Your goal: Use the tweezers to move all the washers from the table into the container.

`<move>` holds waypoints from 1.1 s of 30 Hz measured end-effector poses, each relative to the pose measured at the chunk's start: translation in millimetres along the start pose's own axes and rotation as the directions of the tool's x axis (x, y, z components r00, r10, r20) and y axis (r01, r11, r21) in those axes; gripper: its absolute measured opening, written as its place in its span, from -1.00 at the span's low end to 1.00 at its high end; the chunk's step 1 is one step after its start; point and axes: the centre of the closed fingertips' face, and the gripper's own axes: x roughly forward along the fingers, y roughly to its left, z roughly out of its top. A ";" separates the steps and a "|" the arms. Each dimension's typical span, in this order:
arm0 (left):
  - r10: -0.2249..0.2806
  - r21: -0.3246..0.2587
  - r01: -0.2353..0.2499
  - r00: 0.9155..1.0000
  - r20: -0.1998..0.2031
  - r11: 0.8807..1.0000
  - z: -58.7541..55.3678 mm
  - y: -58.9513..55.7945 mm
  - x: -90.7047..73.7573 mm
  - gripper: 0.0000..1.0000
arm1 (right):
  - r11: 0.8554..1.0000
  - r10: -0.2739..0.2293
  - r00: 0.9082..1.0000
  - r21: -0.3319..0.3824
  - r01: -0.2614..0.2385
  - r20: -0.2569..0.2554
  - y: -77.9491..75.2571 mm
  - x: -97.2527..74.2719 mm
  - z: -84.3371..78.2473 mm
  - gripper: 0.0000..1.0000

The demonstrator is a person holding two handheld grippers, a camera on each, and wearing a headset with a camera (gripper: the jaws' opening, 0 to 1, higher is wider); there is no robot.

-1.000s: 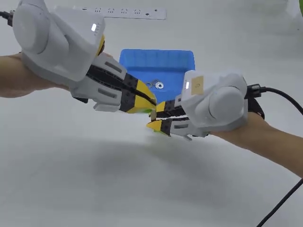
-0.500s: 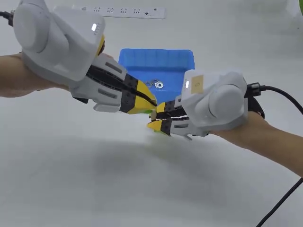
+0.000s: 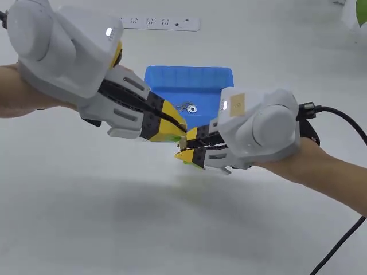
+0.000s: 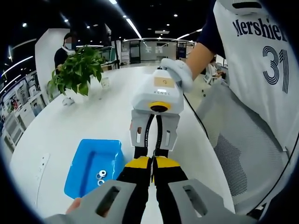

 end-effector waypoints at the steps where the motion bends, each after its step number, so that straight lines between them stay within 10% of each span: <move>1: 0.002 0.002 -0.002 1.000 0.001 1.000 2.5 0.5 -2.4 -0.88 | 1.000 -0.003 1.000 -0.002 0.003 0.005 -1.1 -1.5 2.9 -0.80; 16: 0.017 0.081 -0.017 1.000 0.002 0.997 37.0 10.8 -24.2 -0.88 | 0.997 -0.066 0.997 -0.047 0.068 0.047 -23.2 -23.8 35.7 -0.80; 33: 0.054 0.159 -0.051 0.998 -0.015 0.986 38.8 67.9 -19.8 -0.88 | 0.984 -0.134 0.990 -0.113 0.138 0.047 -87.0 -20.4 31.7 -0.80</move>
